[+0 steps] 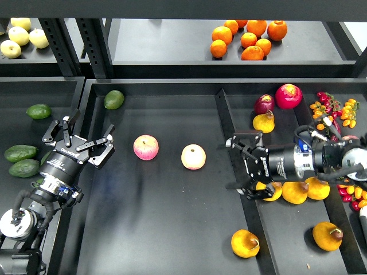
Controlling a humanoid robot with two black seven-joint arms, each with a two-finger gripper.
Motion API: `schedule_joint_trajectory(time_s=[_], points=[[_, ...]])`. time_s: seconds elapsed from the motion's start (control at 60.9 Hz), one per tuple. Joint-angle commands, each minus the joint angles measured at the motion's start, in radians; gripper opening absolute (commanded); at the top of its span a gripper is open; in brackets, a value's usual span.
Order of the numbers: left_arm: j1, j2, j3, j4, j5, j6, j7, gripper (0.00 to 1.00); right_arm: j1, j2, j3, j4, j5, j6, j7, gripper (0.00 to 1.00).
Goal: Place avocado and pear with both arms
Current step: 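Move the right gripper down to the yellow pear nearest the robot, then close the right gripper around the yellow pear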
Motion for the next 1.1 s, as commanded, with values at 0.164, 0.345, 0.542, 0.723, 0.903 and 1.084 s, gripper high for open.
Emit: schedule_joint_trajectory(time_s=[0.164,0.345,0.542,0.723,0.903,1.084], points=[[0.001,0.0,-0.001,-0.002,-0.001,0.0,0.0,0.99,0.017,-0.003,-0.11,-0.003,-0.084,0.016,0.0,1.0],[0.001,0.0,0.001,-0.002,-0.001,0.0,0.0,0.99,0.02,-0.008,-0.206,-0.015,-0.099,0.016,0.0,1.0],[0.007,0.0,-0.001,0.0,0.0,0.0,0.0,0.99,0.008,0.011,-0.239,-0.106,-0.142,0.016,0.0,1.0],[0.007,0.0,0.001,0.001,0.0,0.0,0.001,0.99,0.005,0.027,-0.26,-0.111,-0.144,0.016,0.0,0.99],[0.007,0.0,-0.001,0.003,0.0,0.0,0.0,0.99,0.0,0.055,-0.32,-0.115,-0.147,0.016,0.0,0.98],[0.007,0.0,0.001,0.001,-0.001,0.0,0.0,0.99,-0.026,0.072,-0.334,-0.141,-0.149,0.016,0.0,0.96]])
